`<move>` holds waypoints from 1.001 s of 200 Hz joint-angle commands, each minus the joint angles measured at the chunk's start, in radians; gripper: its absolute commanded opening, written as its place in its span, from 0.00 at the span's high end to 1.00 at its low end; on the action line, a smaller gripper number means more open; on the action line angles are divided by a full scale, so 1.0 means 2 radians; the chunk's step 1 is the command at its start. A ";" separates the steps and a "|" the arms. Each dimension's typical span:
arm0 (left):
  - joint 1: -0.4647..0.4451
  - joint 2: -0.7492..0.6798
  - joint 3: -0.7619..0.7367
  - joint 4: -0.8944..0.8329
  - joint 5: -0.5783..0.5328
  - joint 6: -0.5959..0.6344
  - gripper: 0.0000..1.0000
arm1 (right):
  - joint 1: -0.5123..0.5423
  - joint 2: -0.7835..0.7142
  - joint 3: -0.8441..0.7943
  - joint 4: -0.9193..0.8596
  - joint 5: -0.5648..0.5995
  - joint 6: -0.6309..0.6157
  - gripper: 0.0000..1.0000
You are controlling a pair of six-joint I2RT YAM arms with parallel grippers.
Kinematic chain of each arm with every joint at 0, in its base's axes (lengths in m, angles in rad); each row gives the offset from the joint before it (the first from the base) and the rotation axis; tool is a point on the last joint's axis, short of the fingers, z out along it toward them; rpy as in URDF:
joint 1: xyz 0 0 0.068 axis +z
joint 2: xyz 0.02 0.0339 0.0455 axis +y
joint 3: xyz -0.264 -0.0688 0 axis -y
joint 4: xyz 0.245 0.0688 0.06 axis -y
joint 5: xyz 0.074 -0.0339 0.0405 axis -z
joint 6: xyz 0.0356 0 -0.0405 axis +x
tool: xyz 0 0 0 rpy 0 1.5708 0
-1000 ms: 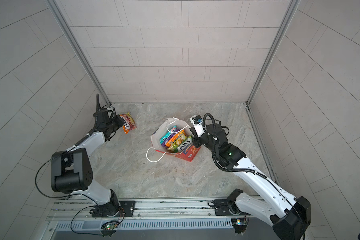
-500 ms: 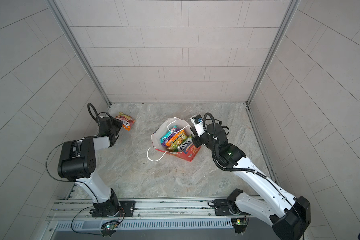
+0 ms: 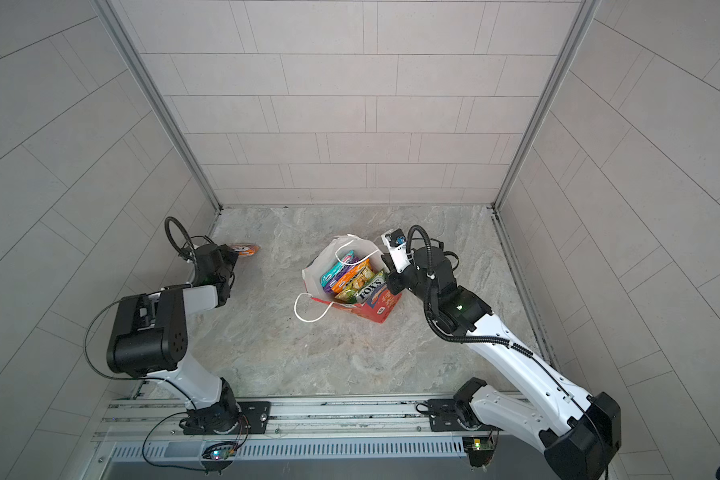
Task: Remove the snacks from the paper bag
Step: 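Carry the orange packet away from the bag and drop it on the table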
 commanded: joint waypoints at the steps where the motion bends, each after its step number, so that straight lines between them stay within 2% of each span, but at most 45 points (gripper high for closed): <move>1: -0.001 -0.012 -0.004 0.027 -0.003 -0.009 0.65 | -0.001 -0.006 0.006 0.036 -0.001 0.002 1.00; 24: 0.000 -0.024 0.000 0.017 0.002 0.002 0.60 | -0.001 -0.008 0.006 0.034 0.001 0.001 1.00; 65: 0.005 -0.058 0.003 -0.023 -0.006 0.036 0.60 | -0.002 -0.013 0.005 0.035 0.003 0.002 1.00; 126: 0.026 -0.046 -0.001 -0.025 0.032 0.040 0.61 | -0.001 -0.015 0.002 0.036 0.003 0.004 1.00; 141: 0.026 -0.056 0.002 -0.024 0.047 0.048 0.59 | -0.002 -0.015 0.004 0.033 0.002 0.003 1.00; 151: 0.019 -0.073 0.014 -0.050 0.049 0.069 0.57 | -0.001 -0.014 0.006 0.032 0.001 0.004 1.00; 171: -0.009 -0.121 0.063 -0.165 0.040 0.142 0.51 | -0.002 -0.010 0.012 0.028 -0.009 0.004 1.00; 186: -0.045 -0.161 0.086 -0.223 0.020 0.194 0.49 | -0.001 -0.001 0.024 0.017 -0.018 0.003 1.00; 200: -0.080 -0.199 0.088 -0.243 0.010 0.219 0.48 | -0.001 0.009 0.037 0.001 -0.029 0.002 1.00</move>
